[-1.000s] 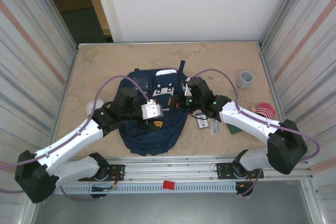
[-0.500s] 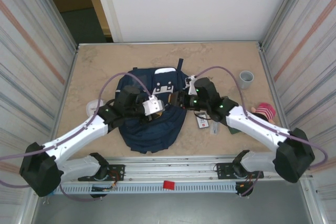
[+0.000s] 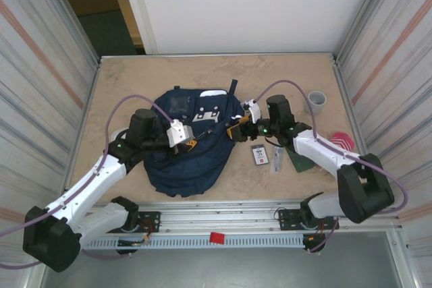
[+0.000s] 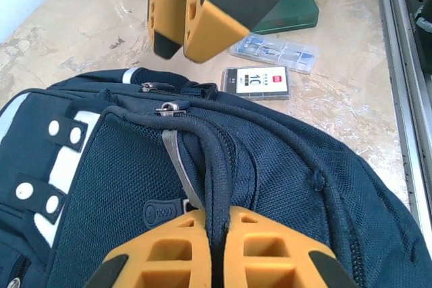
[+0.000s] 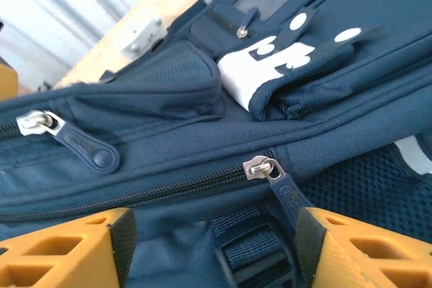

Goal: Pack the student bag

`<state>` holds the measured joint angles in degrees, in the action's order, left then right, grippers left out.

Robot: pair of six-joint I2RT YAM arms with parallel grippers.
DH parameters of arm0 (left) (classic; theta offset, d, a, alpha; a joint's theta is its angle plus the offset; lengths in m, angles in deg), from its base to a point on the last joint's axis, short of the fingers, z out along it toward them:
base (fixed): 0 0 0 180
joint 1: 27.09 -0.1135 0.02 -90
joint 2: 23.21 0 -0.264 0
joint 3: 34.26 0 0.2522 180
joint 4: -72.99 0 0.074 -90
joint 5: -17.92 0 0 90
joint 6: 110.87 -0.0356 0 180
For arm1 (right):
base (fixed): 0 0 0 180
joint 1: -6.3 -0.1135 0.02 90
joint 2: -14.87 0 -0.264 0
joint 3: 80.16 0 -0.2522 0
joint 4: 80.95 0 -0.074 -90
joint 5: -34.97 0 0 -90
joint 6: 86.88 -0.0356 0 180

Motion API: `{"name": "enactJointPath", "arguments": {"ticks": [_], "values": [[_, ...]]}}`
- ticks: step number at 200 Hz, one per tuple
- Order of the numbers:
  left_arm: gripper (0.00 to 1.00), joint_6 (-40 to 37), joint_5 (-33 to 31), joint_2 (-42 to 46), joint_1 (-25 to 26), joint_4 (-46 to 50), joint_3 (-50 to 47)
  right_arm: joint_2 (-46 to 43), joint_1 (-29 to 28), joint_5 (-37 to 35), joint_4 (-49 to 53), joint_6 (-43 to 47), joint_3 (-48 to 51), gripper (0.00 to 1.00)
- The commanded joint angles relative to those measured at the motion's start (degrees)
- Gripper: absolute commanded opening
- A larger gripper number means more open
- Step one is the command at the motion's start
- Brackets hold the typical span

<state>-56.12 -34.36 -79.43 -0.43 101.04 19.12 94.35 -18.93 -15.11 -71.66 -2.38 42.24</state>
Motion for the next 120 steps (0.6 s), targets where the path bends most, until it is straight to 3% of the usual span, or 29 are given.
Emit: {"name": "enactJointPath", "arguments": {"ticks": [1,75,120], "values": [[0.00,-1.3,5.5,2.2,-0.5,-3.0,1.0,4.2,2.4,7.5,-2.2,3.7,-3.4,0.68],[0.00,0.3,7.8,3.3,-1.1,-5.3,-0.1,14.3,3.6,16.8,-0.9,2.2,-10.2,0.73],[0.00,1.6,7.9,3.7,-2.0,-6.7,-0.4,15.4,3.9,17.7,5.7,5.9,-11.9,0.59]]}}
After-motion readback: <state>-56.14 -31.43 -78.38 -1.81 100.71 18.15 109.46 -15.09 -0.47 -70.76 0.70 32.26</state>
